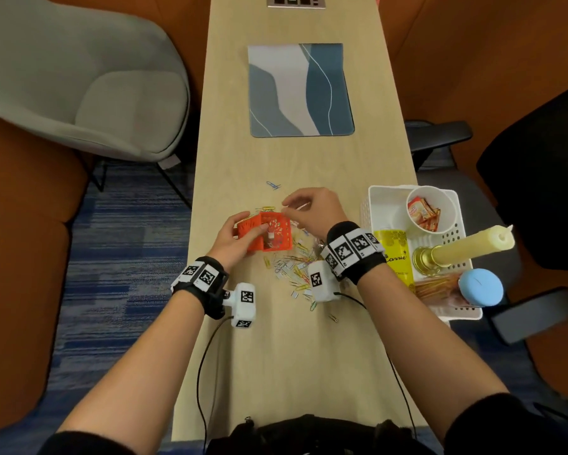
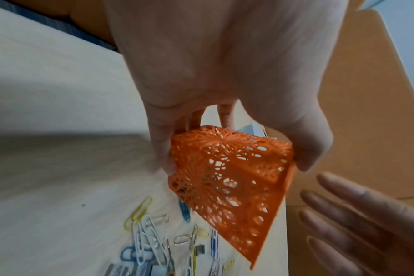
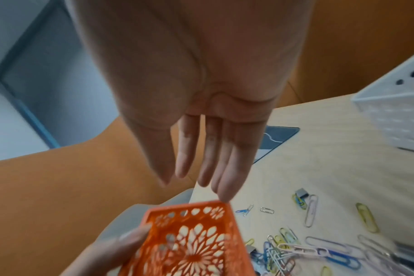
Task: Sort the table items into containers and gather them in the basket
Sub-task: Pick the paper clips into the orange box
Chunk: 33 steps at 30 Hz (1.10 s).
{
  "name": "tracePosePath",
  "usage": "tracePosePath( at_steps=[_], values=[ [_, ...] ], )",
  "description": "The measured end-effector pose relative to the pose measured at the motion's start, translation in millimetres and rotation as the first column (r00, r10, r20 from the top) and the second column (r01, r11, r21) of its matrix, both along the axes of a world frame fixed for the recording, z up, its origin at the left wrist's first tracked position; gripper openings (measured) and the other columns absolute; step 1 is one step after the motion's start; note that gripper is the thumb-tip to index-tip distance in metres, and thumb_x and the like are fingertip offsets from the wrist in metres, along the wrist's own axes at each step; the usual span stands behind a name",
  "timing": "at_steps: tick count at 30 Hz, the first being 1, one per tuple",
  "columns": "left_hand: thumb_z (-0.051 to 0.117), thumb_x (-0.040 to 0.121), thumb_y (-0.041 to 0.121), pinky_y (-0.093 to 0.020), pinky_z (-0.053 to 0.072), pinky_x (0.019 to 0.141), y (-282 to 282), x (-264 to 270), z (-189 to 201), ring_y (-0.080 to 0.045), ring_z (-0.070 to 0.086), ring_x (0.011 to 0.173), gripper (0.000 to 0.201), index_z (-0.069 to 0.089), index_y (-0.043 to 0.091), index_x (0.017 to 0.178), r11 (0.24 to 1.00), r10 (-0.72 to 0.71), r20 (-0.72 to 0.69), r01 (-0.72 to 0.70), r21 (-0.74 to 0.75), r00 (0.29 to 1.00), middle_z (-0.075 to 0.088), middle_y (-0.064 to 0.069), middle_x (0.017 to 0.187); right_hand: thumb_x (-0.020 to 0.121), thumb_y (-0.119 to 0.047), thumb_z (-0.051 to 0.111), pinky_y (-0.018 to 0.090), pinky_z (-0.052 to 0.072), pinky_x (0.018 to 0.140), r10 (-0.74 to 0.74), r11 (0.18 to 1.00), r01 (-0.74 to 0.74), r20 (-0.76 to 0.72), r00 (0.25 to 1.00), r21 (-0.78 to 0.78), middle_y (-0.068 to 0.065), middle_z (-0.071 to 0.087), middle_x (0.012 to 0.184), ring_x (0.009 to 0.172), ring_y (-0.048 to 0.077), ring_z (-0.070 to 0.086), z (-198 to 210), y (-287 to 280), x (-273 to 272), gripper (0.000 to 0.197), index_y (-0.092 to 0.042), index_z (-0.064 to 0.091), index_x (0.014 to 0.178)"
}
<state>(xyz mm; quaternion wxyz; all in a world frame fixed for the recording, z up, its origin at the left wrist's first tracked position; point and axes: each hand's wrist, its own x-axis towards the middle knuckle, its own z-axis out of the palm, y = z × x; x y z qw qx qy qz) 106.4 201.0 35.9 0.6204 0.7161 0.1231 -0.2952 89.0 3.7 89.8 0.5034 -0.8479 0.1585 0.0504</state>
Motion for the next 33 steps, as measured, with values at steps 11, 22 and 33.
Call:
tracePosePath(
  at_steps=[11, 22, 33],
  values=[
    [0.085, 0.071, 0.049, -0.049, 0.06, 0.089, 47.8, 30.1, -6.6, -0.023, 0.071, 0.105, 0.063, 0.06, 0.032, 0.126, 0.98, 0.189, -0.052, -0.192, -0.045, 0.981, 0.069, -0.011, 0.12, 0.089, -0.015, 0.064, 0.041, 0.052, 0.091, 0.202, 0.711, -0.393, -0.367, 0.908, -0.583, 0.01, 0.047, 0.133, 0.121, 0.03, 0.048, -87.8, 14.6, 26.4, 0.05, -0.018, 0.05, 0.137],
    [0.079, 0.085, 0.034, -0.028, 0.059, 0.084, 41.2, 36.4, -17.1, -0.017, 0.067, 0.105, 0.054, 0.057, 0.025, 0.134, 0.988, 0.151, -0.002, -0.151, -0.025, 0.989, 0.064, -0.004, 0.122, 0.082, -0.01, 0.077, 0.014, 0.054, 0.066, -0.004, 0.931, -0.122, -0.343, 0.939, -0.344, 0.008, 0.075, 0.088, 0.071, 0.012, 0.068, -56.2, -4.2, 33.8, 0.009, -0.007, 0.078, 0.09],
    [0.077, 0.087, 0.033, -0.023, 0.056, 0.089, 32.3, 43.1, -11.1, 0.0, 0.062, 0.095, 0.055, 0.055, 0.022, 0.136, 0.992, 0.124, 0.072, -0.123, -0.018, 0.99, 0.063, 0.009, 0.112, 0.083, -0.009, 0.072, 0.037, 0.06, 0.079, 0.012, 0.997, -0.016, -0.066, 0.998, -0.072, 0.006, 0.074, 0.085, 0.074, 0.021, 0.07, -29.7, 13.0, 67.9, 0.018, -0.011, 0.076, 0.101]
  ],
)
